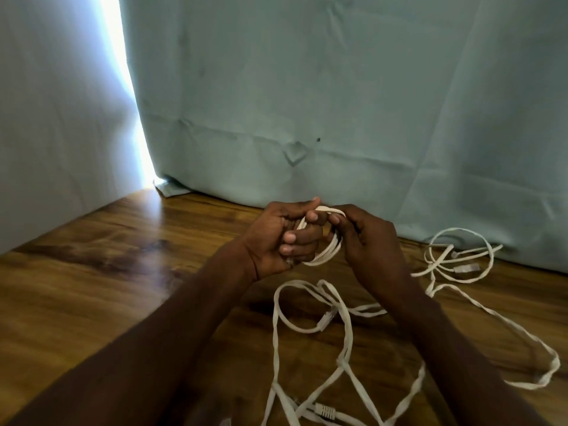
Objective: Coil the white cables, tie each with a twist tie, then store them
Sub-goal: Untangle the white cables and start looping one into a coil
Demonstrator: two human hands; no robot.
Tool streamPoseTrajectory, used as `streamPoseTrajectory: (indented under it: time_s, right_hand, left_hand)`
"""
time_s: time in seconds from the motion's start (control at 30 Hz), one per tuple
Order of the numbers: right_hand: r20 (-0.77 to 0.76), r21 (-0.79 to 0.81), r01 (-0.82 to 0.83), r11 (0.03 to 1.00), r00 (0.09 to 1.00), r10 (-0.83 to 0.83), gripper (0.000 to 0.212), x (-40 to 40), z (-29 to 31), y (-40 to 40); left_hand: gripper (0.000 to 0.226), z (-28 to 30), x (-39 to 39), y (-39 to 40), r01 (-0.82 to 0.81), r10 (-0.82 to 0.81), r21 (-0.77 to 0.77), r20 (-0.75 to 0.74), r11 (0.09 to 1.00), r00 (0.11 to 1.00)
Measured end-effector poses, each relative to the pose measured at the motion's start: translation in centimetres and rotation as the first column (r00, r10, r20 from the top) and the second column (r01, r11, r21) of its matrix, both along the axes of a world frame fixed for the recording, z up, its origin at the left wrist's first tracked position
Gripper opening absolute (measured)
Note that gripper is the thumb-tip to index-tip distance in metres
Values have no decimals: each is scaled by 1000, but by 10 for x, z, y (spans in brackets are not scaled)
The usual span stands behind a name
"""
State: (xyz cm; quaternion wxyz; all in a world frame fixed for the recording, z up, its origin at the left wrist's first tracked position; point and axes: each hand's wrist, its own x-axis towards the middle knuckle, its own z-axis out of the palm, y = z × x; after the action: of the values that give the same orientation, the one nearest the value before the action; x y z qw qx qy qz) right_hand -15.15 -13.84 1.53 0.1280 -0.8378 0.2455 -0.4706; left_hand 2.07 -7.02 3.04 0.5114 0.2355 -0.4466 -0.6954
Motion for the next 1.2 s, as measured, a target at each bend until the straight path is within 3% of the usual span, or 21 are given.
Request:
streamPoseTrajectory:
  time_s: [0.1,0.2,0.33,0.5,0.63,0.8,0.9,1.0,1.13,1.2]
  right_hand:
    - [-37,-56,154,987,987,-156,22,0,-3,4]
    - [-48,-16,233,972,971,-233,32,-1,-3,12]
    - [5,22,201,979,980,-201,30,1,-1,19]
    - [28,237,41,971,998,-49,33,0,-2,8]
    - [83,274,-73,959,995,52,37,-2,1,8]
    - [1,272,-5,962,1000,5,68,-5,-1,7]
    - [-175,157,139,978,978,-111,60,-11,0,3]
    - [-498,-18,189,982,849,-173,40,-5,-1,4]
    - [-693,-49,98,994,713,-105,18,6,-1,14]
    - [-701,-82,67,994,705,-105,20,7,1,17]
  left_hand:
    - [43,-1,-7,1,-31,31,3,36,1000,999]
    - [46,-4,-12,1,88,-87,-39,20,995,996]
    - [41,-1,-3,1,153,-150,-33,76,988,986]
    - [40,-6,2,-4,130,-132,24,124,991,983]
    - [42,0,1,-5,147,-147,-19,18,989,989]
    - [42,4,2,-5,126,-147,-103,-233,987,961]
    - [40,6,11,-7,5,-77,-140,-514,990,855]
    - [31,6,21,-8,-99,37,-49,-698,994,715]
    - [40,5,15,-9,-396,333,79,-703,915,628]
    - [43,7,10,-8,-486,413,59,-622,872,665]
